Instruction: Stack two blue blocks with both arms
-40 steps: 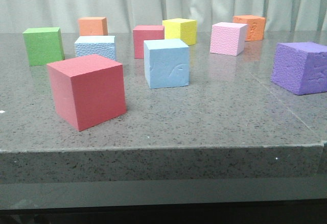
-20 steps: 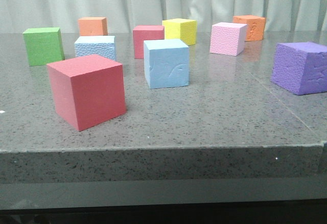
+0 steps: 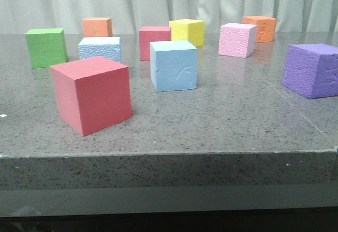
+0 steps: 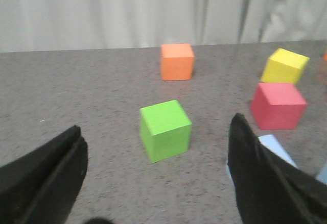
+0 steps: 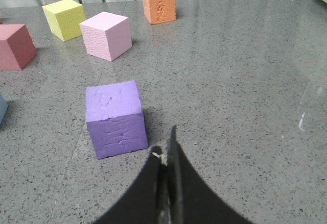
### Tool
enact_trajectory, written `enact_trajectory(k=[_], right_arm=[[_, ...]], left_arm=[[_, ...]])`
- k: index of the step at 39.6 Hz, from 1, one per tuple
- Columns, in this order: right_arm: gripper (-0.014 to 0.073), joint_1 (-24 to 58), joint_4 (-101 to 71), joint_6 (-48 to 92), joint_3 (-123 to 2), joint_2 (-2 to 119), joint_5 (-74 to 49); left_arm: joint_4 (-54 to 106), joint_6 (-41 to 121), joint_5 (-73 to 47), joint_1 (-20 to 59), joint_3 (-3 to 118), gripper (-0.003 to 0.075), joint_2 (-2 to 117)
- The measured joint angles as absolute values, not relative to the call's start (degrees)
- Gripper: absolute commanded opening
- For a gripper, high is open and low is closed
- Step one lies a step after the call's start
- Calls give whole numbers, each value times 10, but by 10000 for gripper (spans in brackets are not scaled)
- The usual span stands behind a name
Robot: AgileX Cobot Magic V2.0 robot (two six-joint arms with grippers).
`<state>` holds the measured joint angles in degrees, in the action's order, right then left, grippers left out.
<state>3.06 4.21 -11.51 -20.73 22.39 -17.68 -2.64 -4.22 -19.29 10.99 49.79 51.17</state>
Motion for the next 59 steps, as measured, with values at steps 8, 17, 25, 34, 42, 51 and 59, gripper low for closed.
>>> enact_trajectory(k=[8, 17, 25, 34, 42, 51, 59], right_arm=[[-67, 31, 42, -114, -206, 224, -174], [-67, 31, 42, -114, -206, 224, -173], [-67, 31, 42, -114, -206, 224, -173], [-67, 31, 42, -114, -206, 224, -173], [-67, 31, 42, -114, -206, 224, -173], [-67, 31, 42, -114, -206, 224, -173], [-67, 31, 42, -114, -206, 224, -173]], left_arm=[[-25, -42, -197, 216, 568, 554, 626], [-24, -42, -297, 257, 695, 554, 767], [0, -42, -412, 257, 814, 554, 884], [11, -106, -513, 257, 930, 554, 993], [-3, -151, -590, 257, 1002, 554, 1063], [-15, -186, -627, 257, 1022, 554, 1106], [0, -190, -626, 257, 1022, 538, 1114]])
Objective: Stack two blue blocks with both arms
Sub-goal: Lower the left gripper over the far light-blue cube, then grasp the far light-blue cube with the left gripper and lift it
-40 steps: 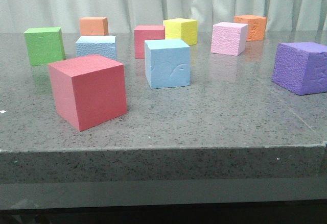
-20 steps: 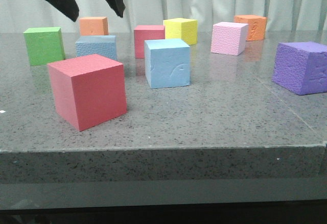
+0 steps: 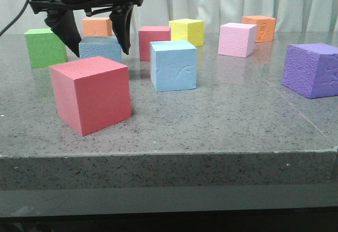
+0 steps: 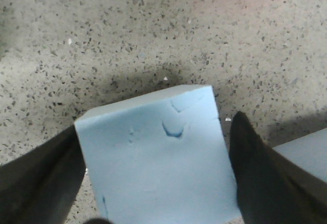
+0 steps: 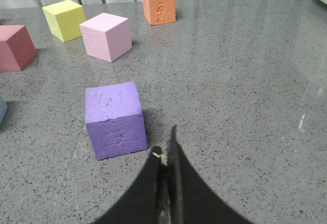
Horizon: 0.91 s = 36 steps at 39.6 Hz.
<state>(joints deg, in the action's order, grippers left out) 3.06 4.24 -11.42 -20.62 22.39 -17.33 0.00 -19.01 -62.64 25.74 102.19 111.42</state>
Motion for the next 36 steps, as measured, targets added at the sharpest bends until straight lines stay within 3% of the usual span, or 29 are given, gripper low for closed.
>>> enact_trajectory(k=[10, 14, 36], right_arm=[[-67, 31, 42, -114, -206, 224, -173], [-67, 31, 42, -114, -206, 224, -173], [-67, 31, 42, -114, -206, 224, -173]], left_arm=[[0, -191, -624, 257, 1023, 289, 1114], [0, -191, -630, 257, 1032, 239, 1115], [13, -142, -718, 293, 1204, 224, 1115]])
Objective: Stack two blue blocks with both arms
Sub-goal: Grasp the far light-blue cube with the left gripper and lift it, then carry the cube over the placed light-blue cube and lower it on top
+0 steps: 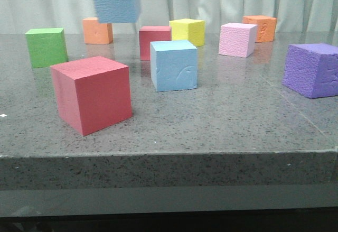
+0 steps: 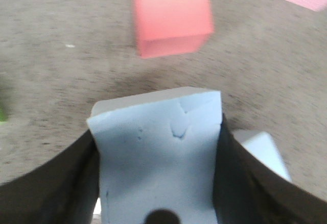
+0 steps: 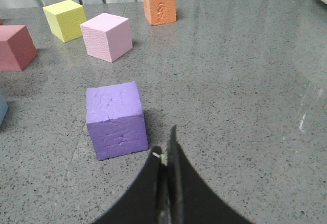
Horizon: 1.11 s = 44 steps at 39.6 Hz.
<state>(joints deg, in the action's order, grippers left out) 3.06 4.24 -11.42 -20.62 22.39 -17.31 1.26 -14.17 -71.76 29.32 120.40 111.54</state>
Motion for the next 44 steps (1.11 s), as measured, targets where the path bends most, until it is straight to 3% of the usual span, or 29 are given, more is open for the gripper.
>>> enact_trajectory(k=[11, 44], right_arm=[[-67, 31, 42, -114, -206, 224, -173], [-67, 31, 42, -114, -206, 224, -172]], left_arm=[[30, -133, -720, 348, 1205, 224, 1115], [47, -133, -721, 364, 1181, 237, 1130]])
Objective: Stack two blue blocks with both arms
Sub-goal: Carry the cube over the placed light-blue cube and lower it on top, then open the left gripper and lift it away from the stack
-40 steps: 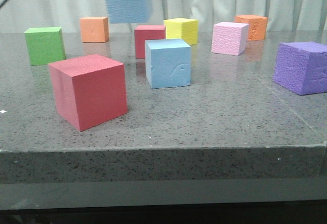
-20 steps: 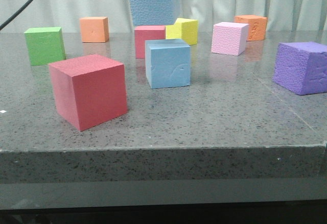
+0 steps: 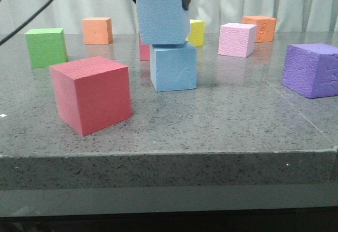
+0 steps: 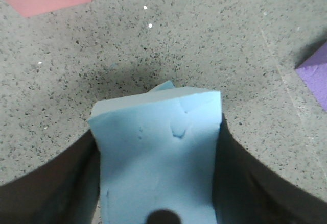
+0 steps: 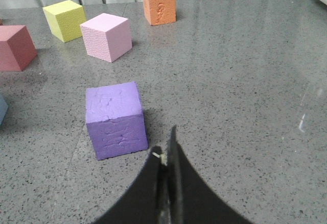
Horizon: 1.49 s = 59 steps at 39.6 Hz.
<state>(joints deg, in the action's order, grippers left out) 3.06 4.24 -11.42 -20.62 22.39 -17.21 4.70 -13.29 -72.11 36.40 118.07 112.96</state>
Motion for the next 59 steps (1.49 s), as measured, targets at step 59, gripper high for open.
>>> enact_trajectory(k=[59], right_arm=[[-67, 31, 42, -114, -206, 224, -172]], left_arm=[[48, -130, -719, 367, 1194, 519, 1141]])
